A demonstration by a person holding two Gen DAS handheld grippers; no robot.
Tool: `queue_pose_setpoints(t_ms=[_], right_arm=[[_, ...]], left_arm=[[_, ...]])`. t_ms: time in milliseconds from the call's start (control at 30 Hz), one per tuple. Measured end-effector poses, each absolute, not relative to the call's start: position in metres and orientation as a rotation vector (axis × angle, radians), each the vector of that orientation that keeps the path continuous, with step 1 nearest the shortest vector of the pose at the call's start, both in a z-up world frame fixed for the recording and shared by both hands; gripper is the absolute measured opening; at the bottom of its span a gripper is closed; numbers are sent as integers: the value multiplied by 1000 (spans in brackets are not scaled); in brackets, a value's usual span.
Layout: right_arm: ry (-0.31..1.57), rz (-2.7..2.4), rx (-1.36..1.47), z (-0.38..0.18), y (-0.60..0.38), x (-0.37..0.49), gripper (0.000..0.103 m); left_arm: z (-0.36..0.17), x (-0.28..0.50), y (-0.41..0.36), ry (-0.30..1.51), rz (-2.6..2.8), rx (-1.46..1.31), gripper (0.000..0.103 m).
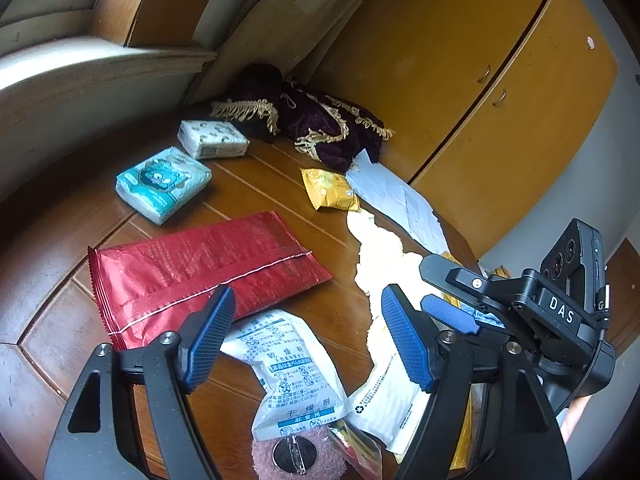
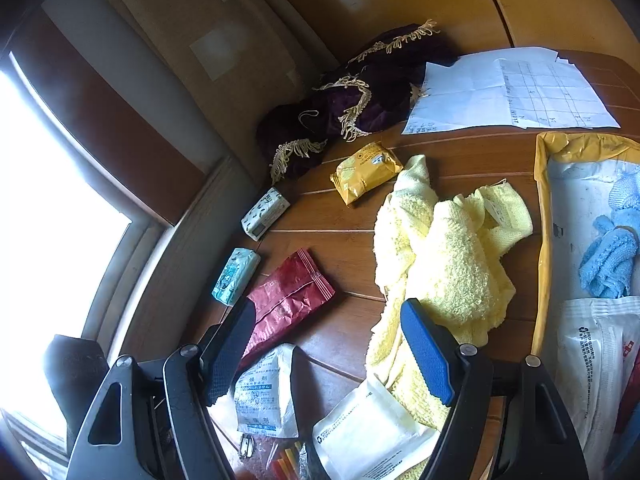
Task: Organize soft objects
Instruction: 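Grasp the white printed packet with the left tool while the right tool grasps the white sachet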
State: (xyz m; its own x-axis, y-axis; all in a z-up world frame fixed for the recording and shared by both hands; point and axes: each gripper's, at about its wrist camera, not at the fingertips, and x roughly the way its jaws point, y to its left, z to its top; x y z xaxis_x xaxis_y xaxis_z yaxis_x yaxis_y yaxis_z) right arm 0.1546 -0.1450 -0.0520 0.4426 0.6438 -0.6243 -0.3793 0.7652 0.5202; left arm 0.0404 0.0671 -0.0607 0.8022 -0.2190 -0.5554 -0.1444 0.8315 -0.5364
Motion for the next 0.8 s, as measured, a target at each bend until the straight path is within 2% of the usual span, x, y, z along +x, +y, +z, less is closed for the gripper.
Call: queue_pose_setpoints(t_ms=[233,367,433,467,500,633,800], right_arm=[[927,717,194,-42,-135,140,77],[876,775,120,-30,-139,121,77],[880,786,104,-31,-142,116,77],[891,787,89,-34,-142,114,77],[900,788,72,-37,-141,113,77],[955,772,-61,-52,-126,104,77],[1046,651,-189,-73,-112,103,77]], left_arm=[[-69,49,73,873,-145,-605,75],[-71,52,57,922,-151,-510,75],[-73,51,50,919,-147,-473,69],[-76,52,48,923,-133,-460,61],[-79,54,48,932,-115,-453,49],[-82,55,55,891,-130,-465,27],[-77,46,65,790,-178,-523,23]])
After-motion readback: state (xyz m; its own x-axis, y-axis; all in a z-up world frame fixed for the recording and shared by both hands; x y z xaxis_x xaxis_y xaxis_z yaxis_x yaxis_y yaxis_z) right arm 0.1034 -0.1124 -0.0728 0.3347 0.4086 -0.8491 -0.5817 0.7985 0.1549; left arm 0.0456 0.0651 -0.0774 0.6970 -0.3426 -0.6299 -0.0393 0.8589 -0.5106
